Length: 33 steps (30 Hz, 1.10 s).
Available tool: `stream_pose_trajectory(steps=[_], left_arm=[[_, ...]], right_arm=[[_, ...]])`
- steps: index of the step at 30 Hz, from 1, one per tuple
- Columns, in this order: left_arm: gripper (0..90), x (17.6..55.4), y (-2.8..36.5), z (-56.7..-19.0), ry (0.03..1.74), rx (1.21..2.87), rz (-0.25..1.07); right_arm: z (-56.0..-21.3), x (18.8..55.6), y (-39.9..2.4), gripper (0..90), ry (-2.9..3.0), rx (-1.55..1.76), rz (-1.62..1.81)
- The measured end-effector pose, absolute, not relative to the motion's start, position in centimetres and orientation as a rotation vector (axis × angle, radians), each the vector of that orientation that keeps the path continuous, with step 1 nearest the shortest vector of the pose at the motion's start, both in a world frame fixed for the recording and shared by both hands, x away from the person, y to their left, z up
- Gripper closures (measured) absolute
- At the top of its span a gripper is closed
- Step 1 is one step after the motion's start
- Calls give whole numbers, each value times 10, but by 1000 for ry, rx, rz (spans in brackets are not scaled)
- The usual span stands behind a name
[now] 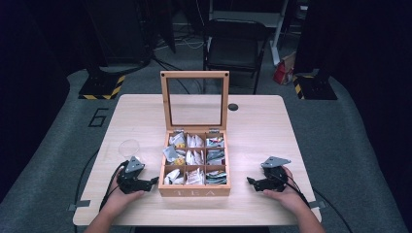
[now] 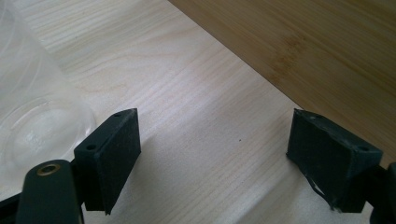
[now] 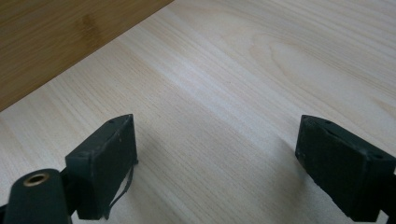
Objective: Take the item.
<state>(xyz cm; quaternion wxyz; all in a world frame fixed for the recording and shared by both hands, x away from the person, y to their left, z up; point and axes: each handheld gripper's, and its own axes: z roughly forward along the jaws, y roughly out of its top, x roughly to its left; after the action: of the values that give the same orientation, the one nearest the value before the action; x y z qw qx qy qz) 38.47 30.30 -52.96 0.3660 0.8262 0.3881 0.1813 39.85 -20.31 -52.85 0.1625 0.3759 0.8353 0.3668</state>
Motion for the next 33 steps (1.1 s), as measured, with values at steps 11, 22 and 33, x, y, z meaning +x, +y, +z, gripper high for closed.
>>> stream_pose_trajectory(steps=[11,22,33], left_arm=[[170,385,304,-529,993,2130,464],[179,384,304,-529,995,2124,469],[209,382,304,-528,1011,2117,448]], right_arm=[[-528,399,-203,119,2384,1071,1046],[-528,399,-203,119,2383,1072,1047],[-528,399,-203,119,2383,1072,1047]])
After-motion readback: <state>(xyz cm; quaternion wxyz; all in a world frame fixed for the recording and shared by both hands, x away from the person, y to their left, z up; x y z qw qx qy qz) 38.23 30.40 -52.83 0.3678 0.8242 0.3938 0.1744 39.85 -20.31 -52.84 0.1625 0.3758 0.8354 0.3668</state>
